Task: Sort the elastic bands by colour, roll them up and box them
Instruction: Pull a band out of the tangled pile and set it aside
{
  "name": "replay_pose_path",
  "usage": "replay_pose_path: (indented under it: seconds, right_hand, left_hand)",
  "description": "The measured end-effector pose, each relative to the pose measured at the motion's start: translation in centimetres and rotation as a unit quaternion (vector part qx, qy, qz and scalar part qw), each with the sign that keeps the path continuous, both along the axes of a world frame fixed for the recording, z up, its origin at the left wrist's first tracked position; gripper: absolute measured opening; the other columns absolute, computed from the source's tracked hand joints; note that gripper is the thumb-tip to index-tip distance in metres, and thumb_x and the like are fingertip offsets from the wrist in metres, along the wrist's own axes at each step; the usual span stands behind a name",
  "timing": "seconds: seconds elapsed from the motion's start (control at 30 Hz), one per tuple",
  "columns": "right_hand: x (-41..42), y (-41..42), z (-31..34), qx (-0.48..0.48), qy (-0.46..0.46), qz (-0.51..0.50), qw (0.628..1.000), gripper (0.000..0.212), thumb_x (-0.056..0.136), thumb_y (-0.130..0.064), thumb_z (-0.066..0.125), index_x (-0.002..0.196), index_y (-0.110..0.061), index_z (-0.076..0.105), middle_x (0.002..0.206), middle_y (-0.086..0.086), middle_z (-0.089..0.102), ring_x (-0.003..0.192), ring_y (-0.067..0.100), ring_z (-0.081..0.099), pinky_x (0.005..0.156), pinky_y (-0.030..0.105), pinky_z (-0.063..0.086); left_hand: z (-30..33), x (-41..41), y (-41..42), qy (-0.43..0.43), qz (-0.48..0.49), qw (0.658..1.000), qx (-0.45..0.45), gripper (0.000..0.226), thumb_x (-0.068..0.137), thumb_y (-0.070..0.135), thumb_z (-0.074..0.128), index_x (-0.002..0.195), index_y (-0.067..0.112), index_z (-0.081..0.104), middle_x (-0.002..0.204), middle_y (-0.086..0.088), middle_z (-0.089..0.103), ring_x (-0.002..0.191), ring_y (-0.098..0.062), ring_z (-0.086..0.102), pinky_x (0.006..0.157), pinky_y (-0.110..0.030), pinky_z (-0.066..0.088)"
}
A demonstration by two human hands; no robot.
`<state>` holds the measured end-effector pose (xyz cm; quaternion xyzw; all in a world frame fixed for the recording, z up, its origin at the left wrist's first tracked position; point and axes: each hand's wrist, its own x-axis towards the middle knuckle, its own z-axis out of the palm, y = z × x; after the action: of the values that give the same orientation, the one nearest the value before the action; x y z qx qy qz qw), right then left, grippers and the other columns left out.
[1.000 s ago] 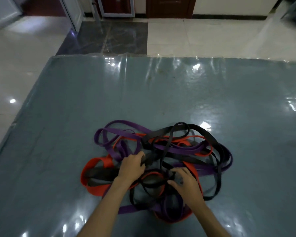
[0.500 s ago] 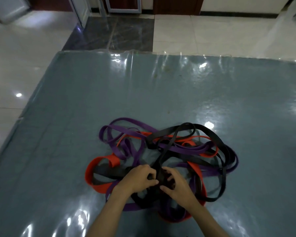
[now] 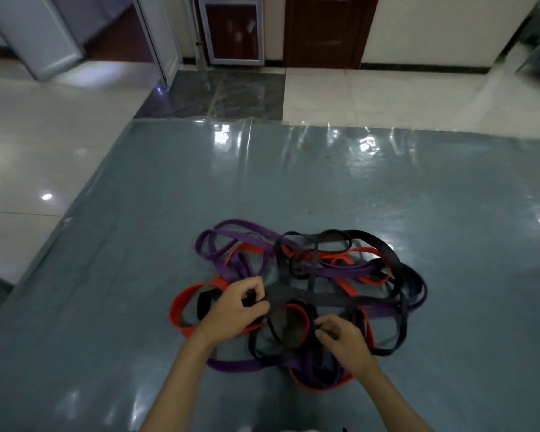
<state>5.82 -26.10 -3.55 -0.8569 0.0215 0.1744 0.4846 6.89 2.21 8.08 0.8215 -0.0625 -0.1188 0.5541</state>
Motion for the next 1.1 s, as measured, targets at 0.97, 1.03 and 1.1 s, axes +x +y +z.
replay_pose_path:
  seconds: [0.97,1.03,1.1]
  right_hand:
    - [3.7,-6.0,5.5,0.487,0.133,-0.400,0.765,0.040,0.105,0.000,0.053,0.144,-0.004,0.055,0.125,0.019,0.068,0.104,0.027,0.071,0.092,0.036,0.057]
    - [3.4,-5.3,6.5,0.492,0.122,-0.359,0.784,0.037,0.104,0.001,0.052,0.137,-0.015,0.058,0.110,0.010,0.071,0.094,0.021,0.073,0.083,0.034,0.060]
    - [2.9,-4.3,7.6,0.464,0.100,-0.312,0.823,0.045,0.104,0.003,0.049,0.137,-0.026,0.059,0.089,-0.002,0.069,0.079,0.012,0.071,0.086,0.035,0.056]
  left_hand:
    - [-0.5,-3.5,1.6,0.038,0.031,0.982,0.183,0.027,0.094,0.028,0.073,0.108,0.042,0.055,0.099,0.014,0.070,0.096,0.001,0.064,0.082,-0.021,0.049]
    - [-1.1,-3.3,0.8,0.031,0.031,0.985,0.169,0.032,0.094,0.026,0.074,0.113,0.047,0.058,0.099,0.016,0.070,0.094,0.003,0.062,0.081,-0.017,0.047]
    - [-1.6,-3.1,-0.1,0.034,0.016,0.988,0.150,0.032,0.094,0.024,0.075,0.111,0.047,0.061,0.098,0.016,0.070,0.090,0.002,0.063,0.079,-0.017,0.049]
